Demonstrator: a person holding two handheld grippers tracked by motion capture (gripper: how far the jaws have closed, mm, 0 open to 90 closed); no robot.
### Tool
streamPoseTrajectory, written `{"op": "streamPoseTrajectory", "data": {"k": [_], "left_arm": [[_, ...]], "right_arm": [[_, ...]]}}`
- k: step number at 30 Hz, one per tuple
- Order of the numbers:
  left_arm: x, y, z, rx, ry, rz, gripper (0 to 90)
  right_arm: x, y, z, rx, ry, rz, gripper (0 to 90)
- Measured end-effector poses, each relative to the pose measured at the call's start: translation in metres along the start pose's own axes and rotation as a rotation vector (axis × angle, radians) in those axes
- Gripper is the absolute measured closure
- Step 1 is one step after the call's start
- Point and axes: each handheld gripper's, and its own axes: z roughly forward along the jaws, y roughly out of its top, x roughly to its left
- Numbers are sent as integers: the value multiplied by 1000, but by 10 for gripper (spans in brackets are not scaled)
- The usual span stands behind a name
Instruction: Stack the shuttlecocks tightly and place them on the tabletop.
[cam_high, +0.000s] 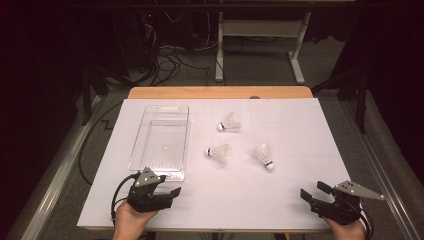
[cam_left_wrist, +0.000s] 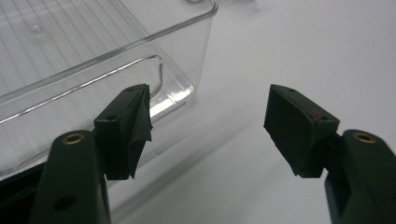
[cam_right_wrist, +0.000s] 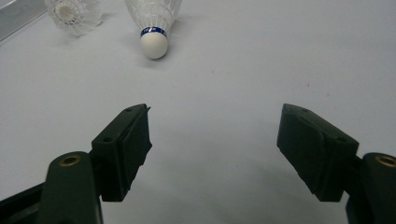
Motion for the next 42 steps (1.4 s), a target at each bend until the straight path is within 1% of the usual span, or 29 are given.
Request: {"op": "streamPoseTrajectory", "data": {"k": [6, 7, 8, 10, 16, 20, 31, 41, 42], "left_arm": [[4, -4, -4, -7, 19, -11, 327], [5, -5, -5, -11, 18, -18, 327], [6, -5, -6, -10, 26, -16, 327], [8, -7, -7, -15, 25, -26, 326], [13, -11, -11, -24, 40, -36, 326], [17, -15, -12, -26, 51, -51, 326], [24, -21, -20, -37, 69, -72, 328], [35, -29, -28, -52, 92, -96, 326], [36, -30, -29, -58, 95, -104, 326]], "right_arm": [[0, 0, 0, 1, -1, 1, 263], [0, 0, 0, 1, -1, 1, 263], [0, 0, 0, 1, -1, 1, 263], [0, 0, 0, 1, -1, 1, 263], [0, 0, 0, 2, -2, 2, 263], [0, 0, 0, 2, -1, 0, 262], [0, 0, 0, 3, -4, 1, 262], [0, 0, 0, 3, -10, 2, 262], [0, 0, 0, 2, -10, 3, 262]]}}
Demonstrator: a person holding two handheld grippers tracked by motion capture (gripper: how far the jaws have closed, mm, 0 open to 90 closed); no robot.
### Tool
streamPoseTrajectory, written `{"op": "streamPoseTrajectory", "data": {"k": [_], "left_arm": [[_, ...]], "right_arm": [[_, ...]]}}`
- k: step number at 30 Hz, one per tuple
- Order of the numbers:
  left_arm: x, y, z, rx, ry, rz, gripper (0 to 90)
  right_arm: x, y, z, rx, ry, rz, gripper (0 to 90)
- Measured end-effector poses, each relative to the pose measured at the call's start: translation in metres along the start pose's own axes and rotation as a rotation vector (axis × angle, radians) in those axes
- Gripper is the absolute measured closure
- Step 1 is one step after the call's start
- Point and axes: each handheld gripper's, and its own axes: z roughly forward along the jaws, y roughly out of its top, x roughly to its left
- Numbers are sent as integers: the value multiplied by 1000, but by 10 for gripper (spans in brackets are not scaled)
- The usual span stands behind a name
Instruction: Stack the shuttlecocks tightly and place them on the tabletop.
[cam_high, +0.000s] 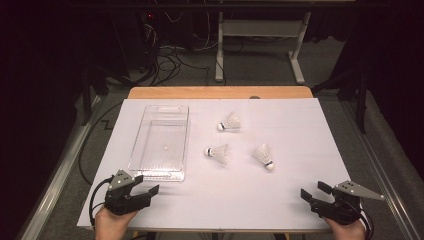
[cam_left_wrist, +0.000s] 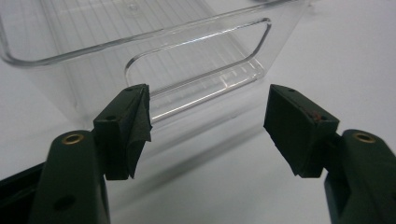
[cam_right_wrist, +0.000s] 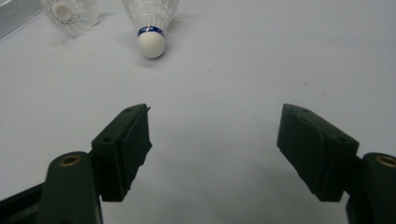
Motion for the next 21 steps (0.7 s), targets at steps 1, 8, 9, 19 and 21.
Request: {"op": "streamPoseTrajectory", "data": {"k": [1, 8, 9, 19, 21], "left_arm": [[1, -1, -1, -4, 2, -1, 325], [8, -8, -7, -28, 8, -17, 313], [9, -9, -8, -32, 11, -15, 312], [20, -18, -11, -97, 23, -75, 303], [21, -19, -11, -106, 27, -78, 302]], "right_arm": [[0, 0, 0, -1, -1, 0, 262], [-1, 0, -1, -5, -2, 4, 263], [-1, 0, -1, -4, -3, 4, 262], [-3, -1, -2, -8, -11, 12, 262], [-4, -1, -3, -12, -12, 18, 262]]}}
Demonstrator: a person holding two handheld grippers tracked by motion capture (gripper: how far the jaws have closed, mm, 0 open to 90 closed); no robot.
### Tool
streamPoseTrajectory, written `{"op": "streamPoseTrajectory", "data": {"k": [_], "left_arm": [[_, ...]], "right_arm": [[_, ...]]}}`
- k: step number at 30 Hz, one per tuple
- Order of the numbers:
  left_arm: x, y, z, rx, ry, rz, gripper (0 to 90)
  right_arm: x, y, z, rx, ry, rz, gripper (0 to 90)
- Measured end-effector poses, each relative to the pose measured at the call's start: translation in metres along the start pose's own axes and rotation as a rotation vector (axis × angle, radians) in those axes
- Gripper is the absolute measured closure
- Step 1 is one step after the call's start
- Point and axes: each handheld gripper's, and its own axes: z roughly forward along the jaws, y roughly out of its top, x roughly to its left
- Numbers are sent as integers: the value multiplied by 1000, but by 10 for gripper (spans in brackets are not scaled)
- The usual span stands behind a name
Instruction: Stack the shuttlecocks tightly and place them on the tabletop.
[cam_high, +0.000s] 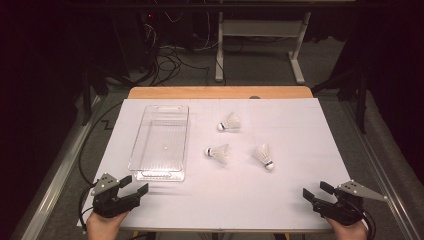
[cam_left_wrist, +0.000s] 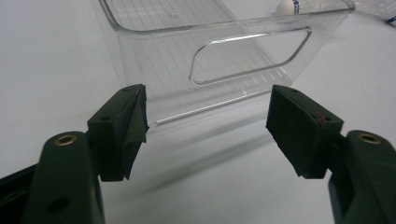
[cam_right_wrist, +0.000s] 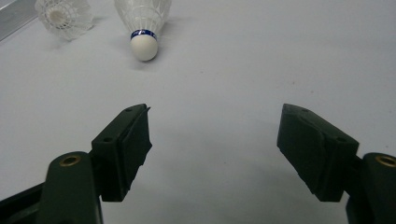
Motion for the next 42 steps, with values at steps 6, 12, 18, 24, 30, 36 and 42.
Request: {"op": "streamPoseTrajectory", "data": {"k": [6, 12, 18, 24, 30, 36, 42], "left_arm": [[1, -2, -1, -24, 11, -3, 299], [4, -4, -1, -30, 21, -8, 295], [5, -4, 1, -27, 25, -12, 294], [5, -5, 0, -34, 31, -13, 290], [4, -5, 2, -24, 23, -14, 287], [2, -5, 3, -19, 16, -6, 285], [2, -5, 3, -14, 9, -6, 284]], "right_arm": [[0, 0, 1, 3, -1, -4, 262], [1, 1, 1, 3, -4, -6, 262], [3, 2, -1, -2, -6, -16, 263], [8, 4, 1, 11, 2, -33, 267], [15, 11, 4, 16, 36, -26, 290], [24, 24, 10, 25, 53, -32, 304], [26, 34, 15, 44, 72, -2, 329]]}}
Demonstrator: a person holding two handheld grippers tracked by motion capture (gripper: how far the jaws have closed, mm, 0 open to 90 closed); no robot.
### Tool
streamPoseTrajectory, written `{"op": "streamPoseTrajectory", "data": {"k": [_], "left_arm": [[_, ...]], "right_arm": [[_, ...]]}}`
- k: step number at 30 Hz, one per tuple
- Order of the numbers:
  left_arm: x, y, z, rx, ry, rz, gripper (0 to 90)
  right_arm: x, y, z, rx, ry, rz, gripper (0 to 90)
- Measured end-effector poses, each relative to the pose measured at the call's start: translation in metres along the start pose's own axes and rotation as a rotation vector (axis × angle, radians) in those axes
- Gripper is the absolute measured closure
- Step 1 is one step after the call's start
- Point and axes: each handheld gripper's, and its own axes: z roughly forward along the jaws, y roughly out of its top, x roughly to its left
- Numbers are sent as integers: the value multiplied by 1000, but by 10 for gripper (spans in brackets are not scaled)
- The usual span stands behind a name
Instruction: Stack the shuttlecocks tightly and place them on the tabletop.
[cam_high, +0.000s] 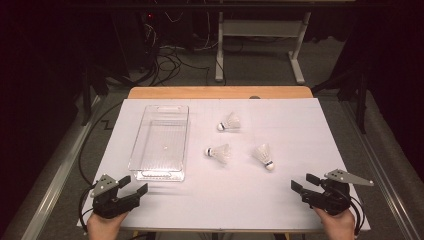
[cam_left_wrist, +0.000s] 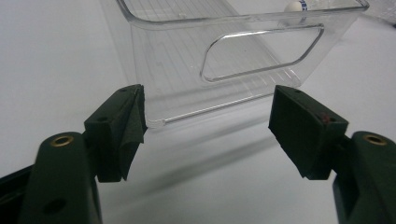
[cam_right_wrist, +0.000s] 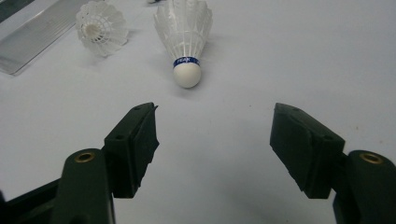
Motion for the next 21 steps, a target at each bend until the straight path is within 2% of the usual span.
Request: {"op": "streamPoseTrajectory", "data": {"k": [21], "left_arm": [[-1, 0, 0, 4, -8, 5, 282]], "right_arm": [[12, 30, 15, 85, 9, -45, 376]]}}
